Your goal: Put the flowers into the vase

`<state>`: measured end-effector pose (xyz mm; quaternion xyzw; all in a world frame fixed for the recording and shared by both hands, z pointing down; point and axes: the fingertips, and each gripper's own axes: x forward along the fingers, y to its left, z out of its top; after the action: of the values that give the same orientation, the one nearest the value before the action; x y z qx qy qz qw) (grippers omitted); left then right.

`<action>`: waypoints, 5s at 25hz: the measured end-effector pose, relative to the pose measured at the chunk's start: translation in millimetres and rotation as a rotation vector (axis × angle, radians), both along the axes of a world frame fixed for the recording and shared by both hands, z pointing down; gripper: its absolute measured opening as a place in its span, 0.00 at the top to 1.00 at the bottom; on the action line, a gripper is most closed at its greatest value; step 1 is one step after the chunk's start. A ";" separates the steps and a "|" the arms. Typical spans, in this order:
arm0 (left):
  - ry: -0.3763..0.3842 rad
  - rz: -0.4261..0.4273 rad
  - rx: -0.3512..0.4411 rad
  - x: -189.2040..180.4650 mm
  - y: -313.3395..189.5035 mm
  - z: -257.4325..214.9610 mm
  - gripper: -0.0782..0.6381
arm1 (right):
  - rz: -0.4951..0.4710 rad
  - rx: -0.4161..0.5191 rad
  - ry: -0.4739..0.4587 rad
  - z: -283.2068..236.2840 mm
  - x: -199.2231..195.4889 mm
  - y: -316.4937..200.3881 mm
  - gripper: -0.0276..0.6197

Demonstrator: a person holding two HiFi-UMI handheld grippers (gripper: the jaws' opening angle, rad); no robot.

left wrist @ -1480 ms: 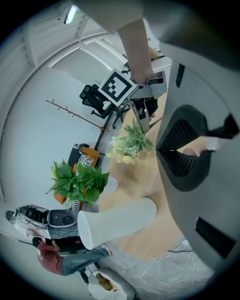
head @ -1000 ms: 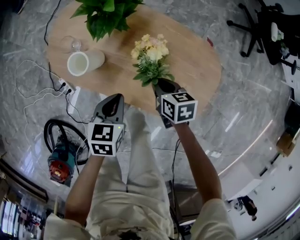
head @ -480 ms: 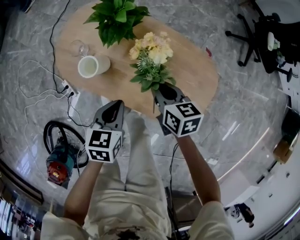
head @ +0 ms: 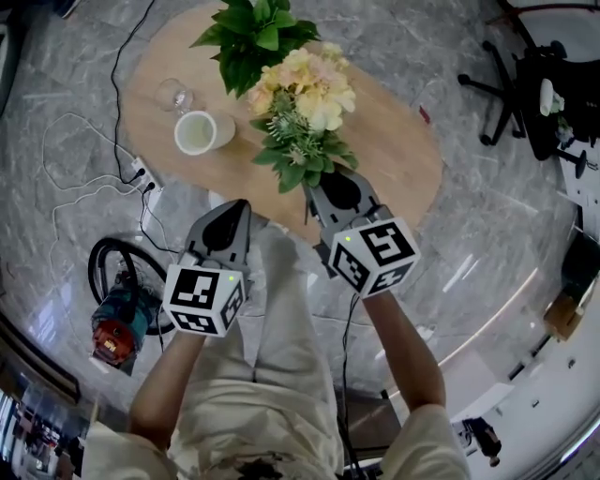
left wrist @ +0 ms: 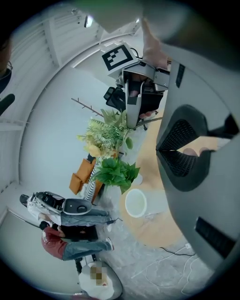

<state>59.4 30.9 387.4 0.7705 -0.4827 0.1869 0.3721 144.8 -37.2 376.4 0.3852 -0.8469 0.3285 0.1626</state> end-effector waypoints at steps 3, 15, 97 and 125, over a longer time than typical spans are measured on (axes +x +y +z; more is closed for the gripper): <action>0.007 -0.029 0.011 -8.8 -0.4 -4.9 0.88 | -0.013 0.037 -0.025 -12.6 -14.2 -2.5 0.90; 0.016 -0.155 0.038 -57.0 5.5 -15.8 0.88 | -0.108 0.171 -0.062 -47.0 -81.3 -10.0 0.90; -0.173 -0.033 0.230 -136.6 -54.9 80.7 0.65 | -0.122 0.453 -0.132 -10.6 -205.6 -88.3 0.90; -0.155 0.321 0.407 -112.5 -89.2 92.8 0.47 | -0.153 0.419 -0.178 -6.5 -205.4 -87.7 0.89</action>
<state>-53.1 -58.4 480.1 0.8796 -0.4089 0.2009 0.1370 -60.6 -125.0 369.9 0.3148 -0.9343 0.1648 0.0280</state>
